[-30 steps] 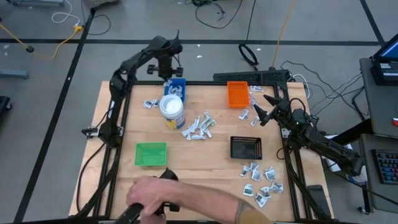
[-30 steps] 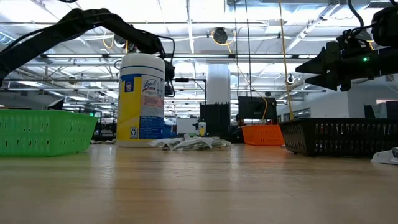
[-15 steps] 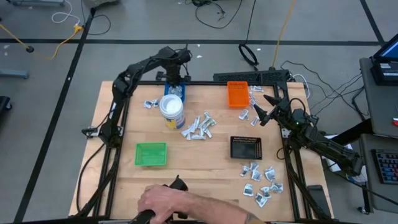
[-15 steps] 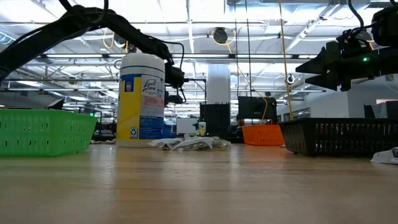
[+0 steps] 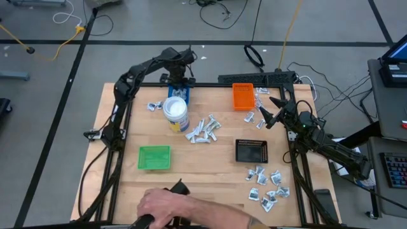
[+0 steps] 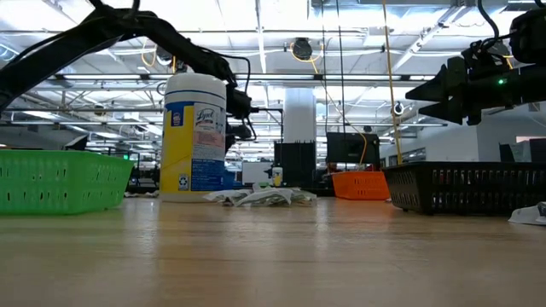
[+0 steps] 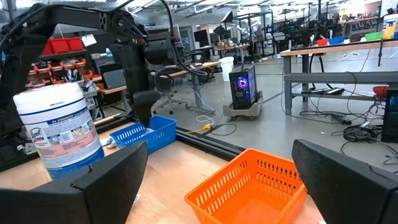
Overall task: Pick & Place First Aid Supplies
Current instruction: Put the blue alcohol pad into the blue bin
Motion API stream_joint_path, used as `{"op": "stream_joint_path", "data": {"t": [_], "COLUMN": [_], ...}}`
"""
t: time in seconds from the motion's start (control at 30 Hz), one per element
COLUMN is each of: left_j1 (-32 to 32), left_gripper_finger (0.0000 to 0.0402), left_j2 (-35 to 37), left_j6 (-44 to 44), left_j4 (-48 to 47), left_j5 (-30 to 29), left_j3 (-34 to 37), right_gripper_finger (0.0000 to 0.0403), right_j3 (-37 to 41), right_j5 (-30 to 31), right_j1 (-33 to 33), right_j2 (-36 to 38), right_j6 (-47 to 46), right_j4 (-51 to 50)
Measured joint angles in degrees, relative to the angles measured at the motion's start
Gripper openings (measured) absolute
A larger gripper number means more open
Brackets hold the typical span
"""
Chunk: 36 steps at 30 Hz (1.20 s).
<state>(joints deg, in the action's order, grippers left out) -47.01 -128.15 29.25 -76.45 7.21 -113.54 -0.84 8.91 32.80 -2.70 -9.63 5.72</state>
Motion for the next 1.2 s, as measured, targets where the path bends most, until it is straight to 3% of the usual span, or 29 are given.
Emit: {"op": "stream_joint_path", "data": {"t": [0.37, 0.57, 1.2], "left_j1": [-2.5, -5.1, -8.1], "left_gripper_finger": [0.0252, 0.0285, 0.0305], "left_j2": [2.7, 6.1, 30.3], "left_j6": [-16.7, -18.2, -22.4], "left_j4": [-7.0, -7.3, 18.4], "left_j5": [-0.4, -2.9, -2.3], "left_j3": [0.0, 2.2, 39.8], "right_gripper_finger": [0.0393, 0.0393, 0.0393], "right_j3": [0.0, 0.0, 0.0], "right_j5": [0.0, 0.0, 0.0], "right_j1": [0.0, 0.0, 0.0], "right_j2": [0.0, 0.0, 0.0], "right_j6": [0.0, 0.0, 0.0], "right_j4": [0.0, 0.0, 0.0]}}
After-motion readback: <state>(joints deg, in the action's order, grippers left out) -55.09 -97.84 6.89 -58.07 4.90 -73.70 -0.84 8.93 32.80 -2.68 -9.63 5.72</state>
